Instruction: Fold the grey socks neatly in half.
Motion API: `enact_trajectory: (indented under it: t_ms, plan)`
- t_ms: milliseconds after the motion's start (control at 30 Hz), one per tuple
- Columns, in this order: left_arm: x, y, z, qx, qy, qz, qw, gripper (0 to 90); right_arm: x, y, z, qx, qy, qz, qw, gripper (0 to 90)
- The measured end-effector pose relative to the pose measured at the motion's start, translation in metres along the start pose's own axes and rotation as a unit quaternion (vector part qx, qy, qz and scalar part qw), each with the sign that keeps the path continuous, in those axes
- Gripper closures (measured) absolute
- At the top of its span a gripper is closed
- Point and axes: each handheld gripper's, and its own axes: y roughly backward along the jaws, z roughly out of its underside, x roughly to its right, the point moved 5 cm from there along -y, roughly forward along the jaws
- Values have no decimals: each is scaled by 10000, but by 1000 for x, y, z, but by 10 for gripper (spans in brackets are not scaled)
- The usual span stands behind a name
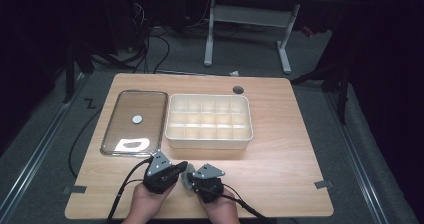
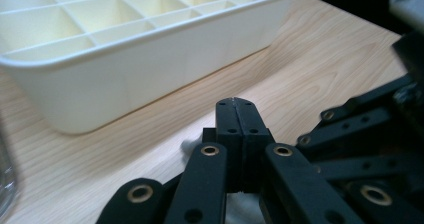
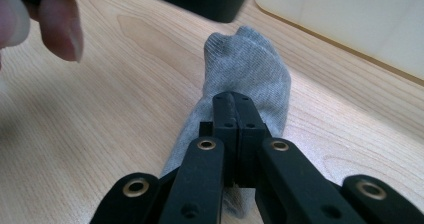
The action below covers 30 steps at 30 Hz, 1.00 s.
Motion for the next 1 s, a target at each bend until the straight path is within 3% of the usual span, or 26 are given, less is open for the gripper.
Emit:
enact_trajectory:
  t_ms: [167, 300, 567, 733, 867, 1000]
  plan:
    - [1, -17, 6, -271, 12, 46, 9996, 900, 0, 0, 0, 8, -3, -28, 10000, 900]
    - [-16, -25, 23, -503, 189, -114, 9985, 900, 0, 0, 0, 30, 12, -62, 10000, 900]
    - [-17, -27, 31, -385, 18, -165, 9991, 900, 2, 1, 0, 67, -60, -141, 9999, 900]
    - [-17, -28, 31, -375, -49, -196, 9991, 900, -6, 18, -2, 315, 4, -312, 9990, 899]
    - [-18, -28, 33, -326, -59, -124, 9994, 900, -12, 16, 10, 84, 95, -310, 9994, 900]
    - [-21, -26, 36, -262, 37, -12, 9996, 900, -12, 12, 14, 98, 43, -349, 9993, 900]
